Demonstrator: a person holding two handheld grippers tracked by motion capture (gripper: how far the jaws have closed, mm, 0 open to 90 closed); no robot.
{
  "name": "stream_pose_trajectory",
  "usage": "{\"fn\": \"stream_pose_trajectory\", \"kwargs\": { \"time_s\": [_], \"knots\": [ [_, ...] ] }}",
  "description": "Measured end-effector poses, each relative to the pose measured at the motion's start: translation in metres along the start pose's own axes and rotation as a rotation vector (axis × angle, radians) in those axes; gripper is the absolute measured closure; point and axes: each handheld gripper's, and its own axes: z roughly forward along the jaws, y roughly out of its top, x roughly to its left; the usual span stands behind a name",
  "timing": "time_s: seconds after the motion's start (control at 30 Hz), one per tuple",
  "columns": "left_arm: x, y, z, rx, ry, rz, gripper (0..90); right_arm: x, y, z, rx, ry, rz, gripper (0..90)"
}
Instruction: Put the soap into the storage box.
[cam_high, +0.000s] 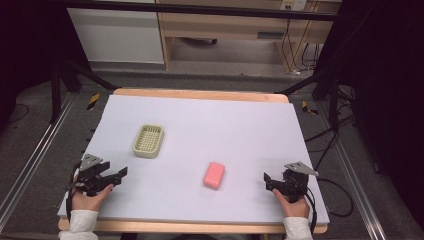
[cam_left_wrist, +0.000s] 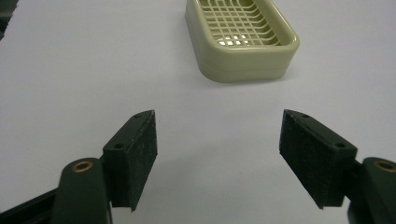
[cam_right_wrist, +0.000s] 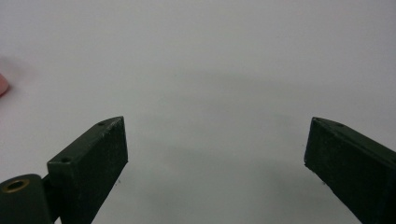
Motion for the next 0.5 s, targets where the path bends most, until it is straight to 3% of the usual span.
{"fn": "stream_pose_trajectory", "kwargs": {
  "time_s": [0.5],
  "knots": [
    [-0.03, 0.004, 0.005, 0.014, -0.04, 0.067, 26.5, 0.0, -0.001, 0.0, -0.005, -0.004, -0.001, 4.8]
  ]
}}
